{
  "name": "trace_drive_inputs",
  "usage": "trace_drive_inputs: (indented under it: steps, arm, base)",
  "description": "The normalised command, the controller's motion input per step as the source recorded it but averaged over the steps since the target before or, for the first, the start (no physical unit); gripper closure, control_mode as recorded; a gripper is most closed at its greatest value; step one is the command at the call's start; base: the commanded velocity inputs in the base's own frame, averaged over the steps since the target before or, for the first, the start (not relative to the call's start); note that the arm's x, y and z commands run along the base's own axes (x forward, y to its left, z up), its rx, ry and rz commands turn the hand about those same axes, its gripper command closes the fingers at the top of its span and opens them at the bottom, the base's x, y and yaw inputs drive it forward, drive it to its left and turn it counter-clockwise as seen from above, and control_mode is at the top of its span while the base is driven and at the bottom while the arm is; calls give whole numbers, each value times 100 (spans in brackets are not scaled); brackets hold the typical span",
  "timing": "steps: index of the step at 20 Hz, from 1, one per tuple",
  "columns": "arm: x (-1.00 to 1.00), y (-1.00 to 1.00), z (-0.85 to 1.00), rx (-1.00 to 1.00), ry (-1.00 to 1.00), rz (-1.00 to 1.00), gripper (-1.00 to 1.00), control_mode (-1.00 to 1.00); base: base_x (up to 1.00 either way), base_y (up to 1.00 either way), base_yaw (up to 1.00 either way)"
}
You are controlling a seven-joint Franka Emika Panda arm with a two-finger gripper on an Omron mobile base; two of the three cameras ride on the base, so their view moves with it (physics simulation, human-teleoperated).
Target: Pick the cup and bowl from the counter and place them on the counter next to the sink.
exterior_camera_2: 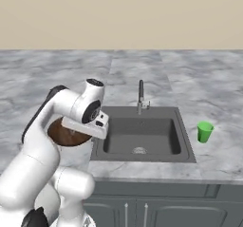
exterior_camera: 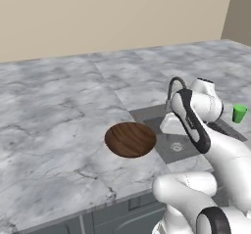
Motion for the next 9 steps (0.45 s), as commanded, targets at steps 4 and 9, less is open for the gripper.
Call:
trace_drive_inputs:
  steps: [4,9]
  arm:
    - [-100,0,25,-4,0,11,-100,-100]
    - [-97,10,30,-6,-2,10,-100,-100]
  base:
    - [0,0,0]
    - [0,0,0]
